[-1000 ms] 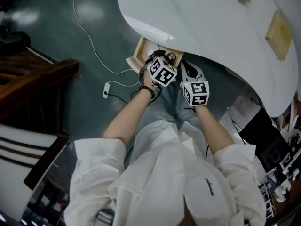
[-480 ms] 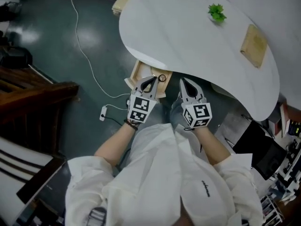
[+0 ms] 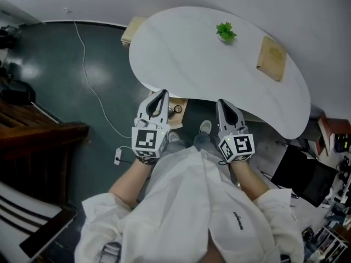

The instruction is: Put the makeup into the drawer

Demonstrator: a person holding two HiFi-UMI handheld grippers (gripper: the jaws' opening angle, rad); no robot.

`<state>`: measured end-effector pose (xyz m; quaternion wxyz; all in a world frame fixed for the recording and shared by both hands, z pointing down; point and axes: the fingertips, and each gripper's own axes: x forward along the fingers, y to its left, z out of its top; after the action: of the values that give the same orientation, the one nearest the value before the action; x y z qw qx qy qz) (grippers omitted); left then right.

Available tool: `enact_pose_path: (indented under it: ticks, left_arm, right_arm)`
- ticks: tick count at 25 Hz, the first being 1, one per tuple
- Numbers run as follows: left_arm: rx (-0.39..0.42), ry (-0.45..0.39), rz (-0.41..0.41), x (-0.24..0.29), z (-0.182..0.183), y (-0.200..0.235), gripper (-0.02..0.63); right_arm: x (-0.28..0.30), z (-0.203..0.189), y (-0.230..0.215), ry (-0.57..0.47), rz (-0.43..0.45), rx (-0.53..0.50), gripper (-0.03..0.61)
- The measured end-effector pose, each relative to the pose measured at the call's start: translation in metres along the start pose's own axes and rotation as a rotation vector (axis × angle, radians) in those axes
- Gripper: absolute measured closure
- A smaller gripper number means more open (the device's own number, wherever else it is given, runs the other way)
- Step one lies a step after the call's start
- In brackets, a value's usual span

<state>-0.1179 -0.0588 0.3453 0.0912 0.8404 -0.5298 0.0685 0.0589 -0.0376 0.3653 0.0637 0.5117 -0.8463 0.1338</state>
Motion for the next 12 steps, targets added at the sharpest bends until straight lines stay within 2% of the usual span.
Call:
enact_pose_path:
  ticks: [5,9,12]
  left_arm:
    - [0.004,-0.090,0.037,-0.011,0.040,0.005,0.588]
    - [0.020,-0.117,0.085,-0.023,0.062,0.012,0.588]
    - [0.022,-0.158,0.081,-0.029,0.074,0.008,0.588]
  right_arm:
    - [-0.022,0.035,-0.018,-0.072,-0.038,-0.016,0.560]
    - [-0.035,0.059,-0.026,-0.129,-0.055,-0.052,0.560]
    - [-0.043,0.073,-0.033,-0.160,-0.061,-0.070,0.560]
